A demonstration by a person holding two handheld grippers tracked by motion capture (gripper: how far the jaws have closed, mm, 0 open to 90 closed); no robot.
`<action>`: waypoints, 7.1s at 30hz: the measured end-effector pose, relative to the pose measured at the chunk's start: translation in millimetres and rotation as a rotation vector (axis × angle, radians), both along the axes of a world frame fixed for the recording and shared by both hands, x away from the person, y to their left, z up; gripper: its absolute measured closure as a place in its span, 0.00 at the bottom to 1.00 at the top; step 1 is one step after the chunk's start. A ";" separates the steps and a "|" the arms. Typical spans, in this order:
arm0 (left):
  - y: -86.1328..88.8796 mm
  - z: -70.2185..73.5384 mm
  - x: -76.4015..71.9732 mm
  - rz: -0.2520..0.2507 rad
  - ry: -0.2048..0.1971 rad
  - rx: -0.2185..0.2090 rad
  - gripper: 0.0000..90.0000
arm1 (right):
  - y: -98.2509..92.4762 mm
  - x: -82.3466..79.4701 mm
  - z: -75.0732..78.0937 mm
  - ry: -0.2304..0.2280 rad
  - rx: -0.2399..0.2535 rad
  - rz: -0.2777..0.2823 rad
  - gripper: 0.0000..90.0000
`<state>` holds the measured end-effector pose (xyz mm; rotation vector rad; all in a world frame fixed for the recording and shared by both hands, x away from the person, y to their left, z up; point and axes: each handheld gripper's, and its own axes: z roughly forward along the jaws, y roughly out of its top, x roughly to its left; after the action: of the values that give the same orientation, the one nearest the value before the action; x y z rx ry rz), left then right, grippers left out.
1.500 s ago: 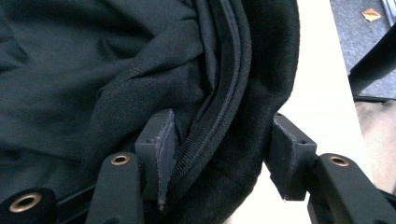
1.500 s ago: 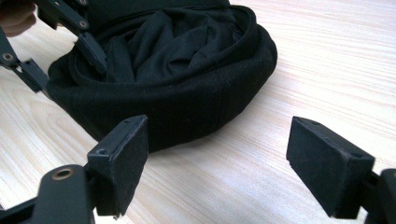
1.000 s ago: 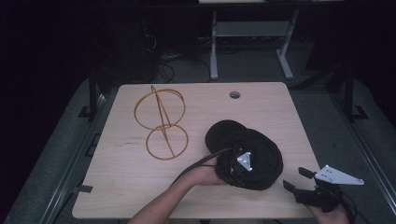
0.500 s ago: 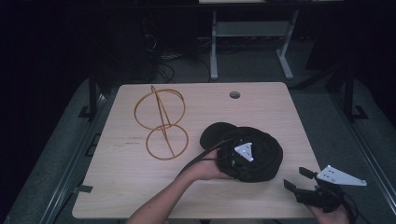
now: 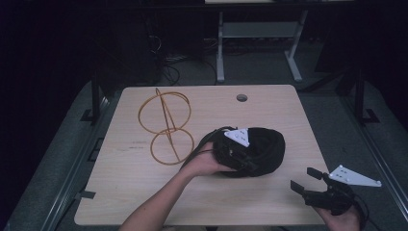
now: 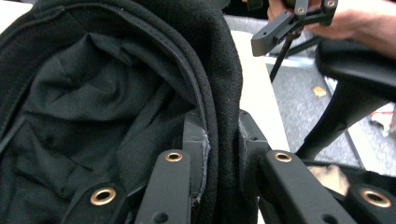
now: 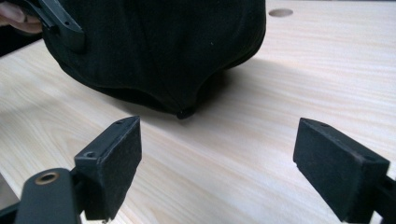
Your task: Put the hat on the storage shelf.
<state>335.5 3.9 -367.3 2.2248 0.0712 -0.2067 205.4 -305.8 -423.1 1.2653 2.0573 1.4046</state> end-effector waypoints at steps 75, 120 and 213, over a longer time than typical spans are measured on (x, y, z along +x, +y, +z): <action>39.7 60.2 -3.3 0.068 -0.047 -0.252 0.71 | 60.2 41.3 93.5 -0.205 -0.063 0.197 0.96; 139.8 15.1 -38.7 0.325 -0.254 0.005 0.42 | 53.6 81.9 172.8 -0.190 -0.098 0.232 0.96; 161.1 -60.5 -61.4 0.279 -0.242 0.064 0.37 | 317.8 237.2 244.7 -0.069 -0.234 0.672 0.94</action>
<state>274.1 165.0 -427.7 2.2571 0.2563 0.2195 442.5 12.0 -178.4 0.4285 2.6314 1.3585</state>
